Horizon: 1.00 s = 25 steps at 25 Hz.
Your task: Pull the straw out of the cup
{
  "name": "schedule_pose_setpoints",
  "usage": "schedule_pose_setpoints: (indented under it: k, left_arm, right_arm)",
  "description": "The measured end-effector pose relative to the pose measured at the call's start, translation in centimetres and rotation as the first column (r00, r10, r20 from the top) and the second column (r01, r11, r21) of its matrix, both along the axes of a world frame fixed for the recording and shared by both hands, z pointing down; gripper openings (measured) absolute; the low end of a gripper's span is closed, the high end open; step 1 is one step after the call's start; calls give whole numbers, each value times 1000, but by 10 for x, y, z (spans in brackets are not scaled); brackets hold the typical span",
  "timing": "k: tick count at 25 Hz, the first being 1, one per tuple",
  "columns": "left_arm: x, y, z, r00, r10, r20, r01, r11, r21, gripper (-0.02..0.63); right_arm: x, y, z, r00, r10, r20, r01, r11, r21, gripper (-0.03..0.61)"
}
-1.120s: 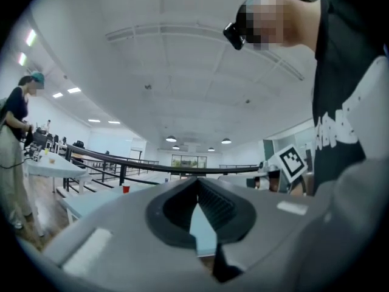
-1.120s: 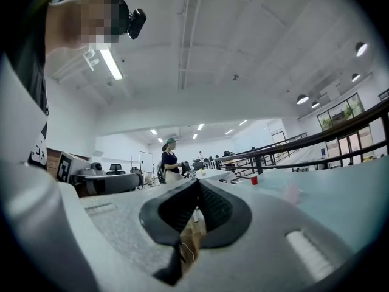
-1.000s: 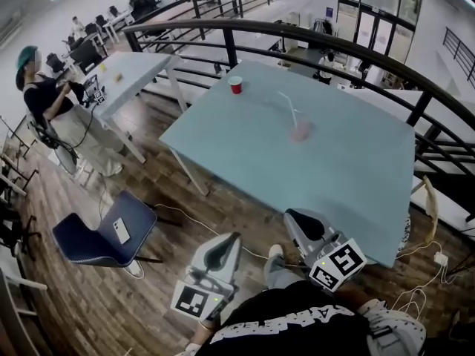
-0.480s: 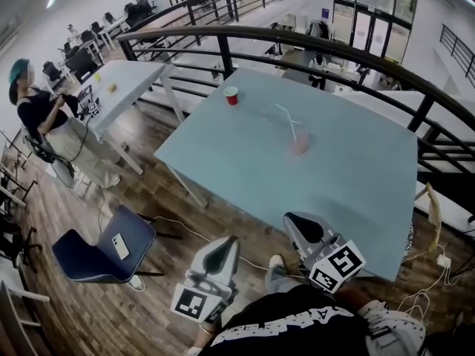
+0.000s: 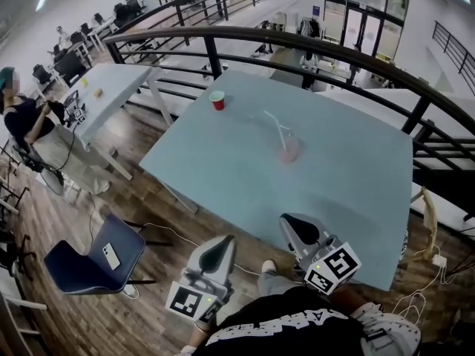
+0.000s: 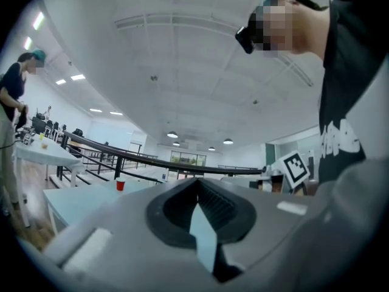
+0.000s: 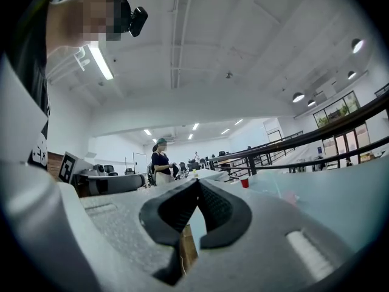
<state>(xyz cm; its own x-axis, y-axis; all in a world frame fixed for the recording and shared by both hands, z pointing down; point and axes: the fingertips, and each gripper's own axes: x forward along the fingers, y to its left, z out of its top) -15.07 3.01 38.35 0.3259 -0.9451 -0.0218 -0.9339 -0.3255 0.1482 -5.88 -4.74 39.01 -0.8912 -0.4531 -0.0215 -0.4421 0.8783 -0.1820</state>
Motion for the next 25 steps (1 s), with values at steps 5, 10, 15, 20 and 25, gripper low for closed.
schedule_pose_setpoints:
  k: [5, 10, 15, 20, 25]
  left_arm:
    - [2, -20, -2, 1000, 24, 13, -24, 1000, -1, -11]
    - [-1, -36, 3, 999, 24, 23, -23, 1000, -17, -11]
    - [4, -56, -3, 998, 42, 52, -40, 999, -32, -11]
    - [11, -77, -14, 994, 57, 95, -55, 998, -25, -11]
    - [18, -97, -14, 993, 70, 97, -68, 997, -24, -11]
  right_arm:
    - [1, -22, 3, 1000, 15, 8, -15, 1000, -2, 0]
    - [-6, -37, 10, 1000, 4, 21, -4, 1000, -6, 0]
    - [-5, -56, 4, 999, 10, 41, -10, 1000, -2, 0]
    - [4, -75, -2, 998, 26, 55, -25, 1000, -6, 0]
    - [9, -90, 0, 998, 37, 56, -36, 999, -6, 0]
